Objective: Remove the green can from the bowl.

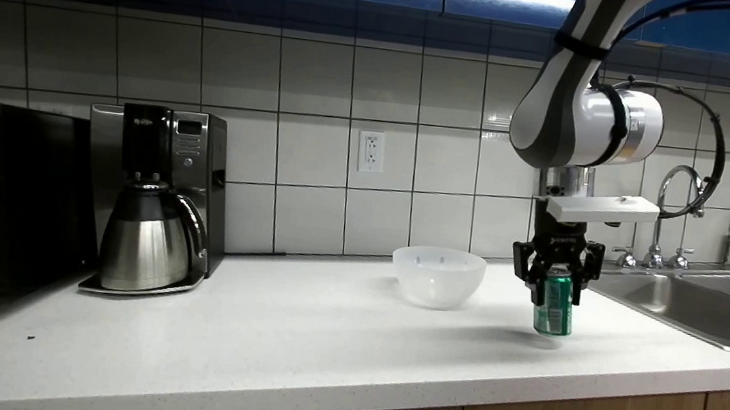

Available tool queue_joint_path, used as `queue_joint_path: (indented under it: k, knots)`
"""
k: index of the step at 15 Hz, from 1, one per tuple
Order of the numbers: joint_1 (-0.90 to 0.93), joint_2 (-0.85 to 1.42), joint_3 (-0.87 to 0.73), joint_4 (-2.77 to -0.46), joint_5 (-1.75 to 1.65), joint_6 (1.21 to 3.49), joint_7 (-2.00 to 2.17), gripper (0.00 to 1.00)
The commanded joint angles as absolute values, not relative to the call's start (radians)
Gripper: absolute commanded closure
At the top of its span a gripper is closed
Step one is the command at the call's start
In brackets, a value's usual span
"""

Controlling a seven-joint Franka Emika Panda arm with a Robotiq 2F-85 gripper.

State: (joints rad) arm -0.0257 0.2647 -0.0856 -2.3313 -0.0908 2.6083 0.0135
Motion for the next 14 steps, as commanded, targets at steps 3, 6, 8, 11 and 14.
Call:
queue_joint_path:
  k: [3, 6, 8, 11, 14]
  knots:
    - [-0.050, 0.293, -0.063, -2.329, -0.064, 2.657, -0.052, 0.61]
    - [-0.050, 0.305, -0.063, -2.324, -0.063, 2.663, -0.056, 0.56]
    - [-0.053, 0.300, -0.057, -2.317, -0.049, 2.646, -0.063, 0.09]
    - [-0.039, 0.296, -0.062, -2.299, -0.053, 2.624, -0.039, 0.00]
    - [-0.022, 0.277, -0.070, -2.276, -0.075, 2.588, -0.013, 0.00]
